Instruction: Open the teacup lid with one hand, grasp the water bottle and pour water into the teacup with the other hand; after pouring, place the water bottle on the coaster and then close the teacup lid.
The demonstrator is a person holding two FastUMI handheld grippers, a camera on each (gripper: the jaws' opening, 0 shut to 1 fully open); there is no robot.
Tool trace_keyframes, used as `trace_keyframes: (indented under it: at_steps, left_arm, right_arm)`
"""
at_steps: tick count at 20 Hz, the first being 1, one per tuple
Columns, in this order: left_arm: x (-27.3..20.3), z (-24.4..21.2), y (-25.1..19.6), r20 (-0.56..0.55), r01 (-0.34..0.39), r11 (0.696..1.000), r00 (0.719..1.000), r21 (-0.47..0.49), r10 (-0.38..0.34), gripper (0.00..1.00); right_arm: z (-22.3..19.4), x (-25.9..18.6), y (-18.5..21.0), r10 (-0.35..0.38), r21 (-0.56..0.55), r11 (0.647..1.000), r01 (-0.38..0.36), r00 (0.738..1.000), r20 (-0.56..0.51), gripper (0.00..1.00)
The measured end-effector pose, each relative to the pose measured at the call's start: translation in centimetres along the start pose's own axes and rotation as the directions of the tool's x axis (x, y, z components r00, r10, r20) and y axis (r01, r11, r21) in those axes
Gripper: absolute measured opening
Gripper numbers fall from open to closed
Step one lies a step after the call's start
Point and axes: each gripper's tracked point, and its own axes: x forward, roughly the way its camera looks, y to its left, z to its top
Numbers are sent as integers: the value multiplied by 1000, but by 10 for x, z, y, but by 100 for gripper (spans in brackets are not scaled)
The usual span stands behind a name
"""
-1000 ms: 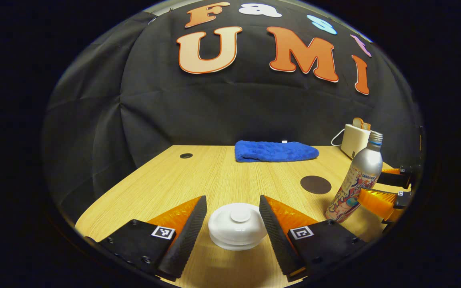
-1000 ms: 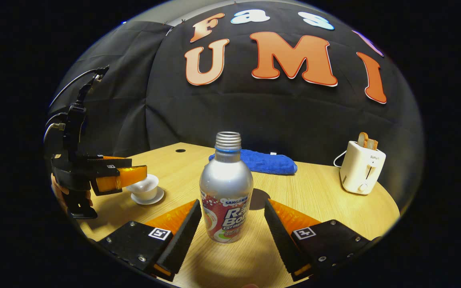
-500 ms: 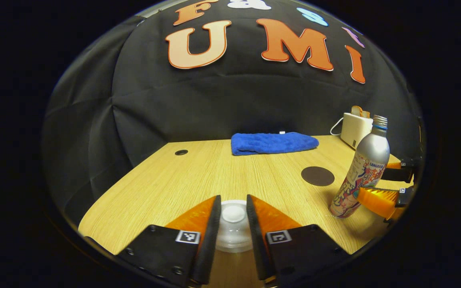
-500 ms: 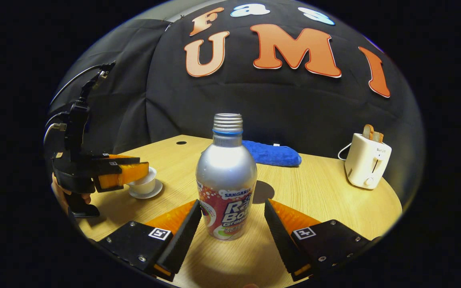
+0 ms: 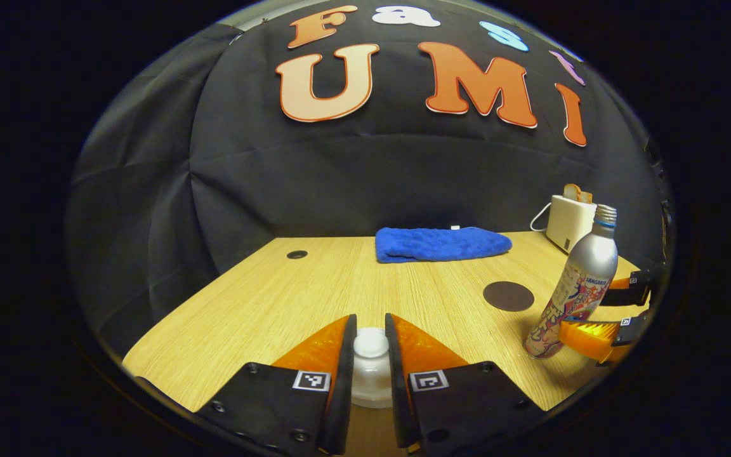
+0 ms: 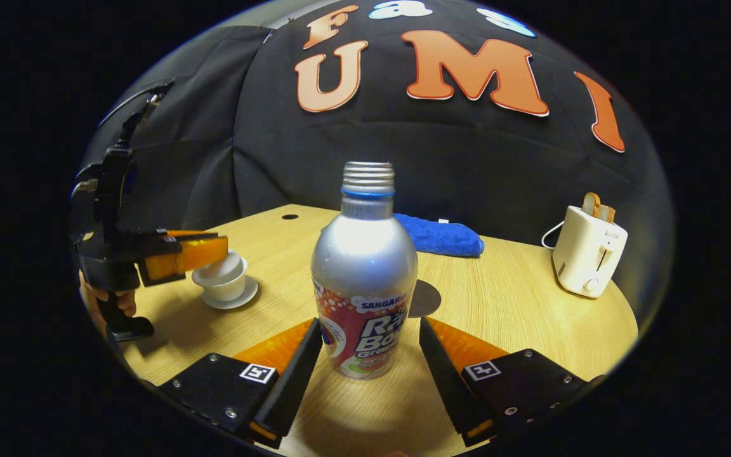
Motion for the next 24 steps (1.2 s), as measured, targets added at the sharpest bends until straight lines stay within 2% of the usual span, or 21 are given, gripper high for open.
trace_keyframes:
  at_steps: [1,2,3,6,7,8,13,16,19,24]
  left_arm:
    - [-2,4,4,9,-6,1000,1000,-4,6,36]
    - [-6,6,5,15,-9,1000,1000,-8,9,31]
    - [-9,9,8,22,-13,1000,1000,-13,13,31]
    - [-14,13,17,32,-21,1000,999,-23,22,31]
    - [-16,14,21,37,-24,999,999,-28,25,27]
    - [-16,15,26,41,-32,999,999,-29,33,31]
    - [-28,13,54,49,-78,997,996,-29,79,31]
    - [-34,14,69,52,-94,995,994,-46,96,31]
    - [-41,13,87,56,-116,992,991,-54,119,31]
    - [-49,3,110,47,-148,987,987,-64,151,31]
  right_arm:
    - [0,1,1,2,0,1000,-2,1000,-5,88]
    - [1,2,2,-3,-1,1000,3,1000,-12,85]
    - [1,2,2,-3,-4,1000,3,1000,-20,79]
    - [8,1,2,-20,-65,998,18,999,-30,78]
    - [11,0,1,-33,-95,995,30,999,-28,78]
    - [15,-1,-2,-48,-126,991,44,998,-27,78]
    - [33,-2,-8,-91,-273,959,80,995,-29,76]
    - [48,-1,-12,-128,-386,916,109,992,-22,76]
    - [61,3,-12,-150,-506,854,123,989,-12,76]
    - [70,13,12,-131,-618,781,94,991,-14,76]
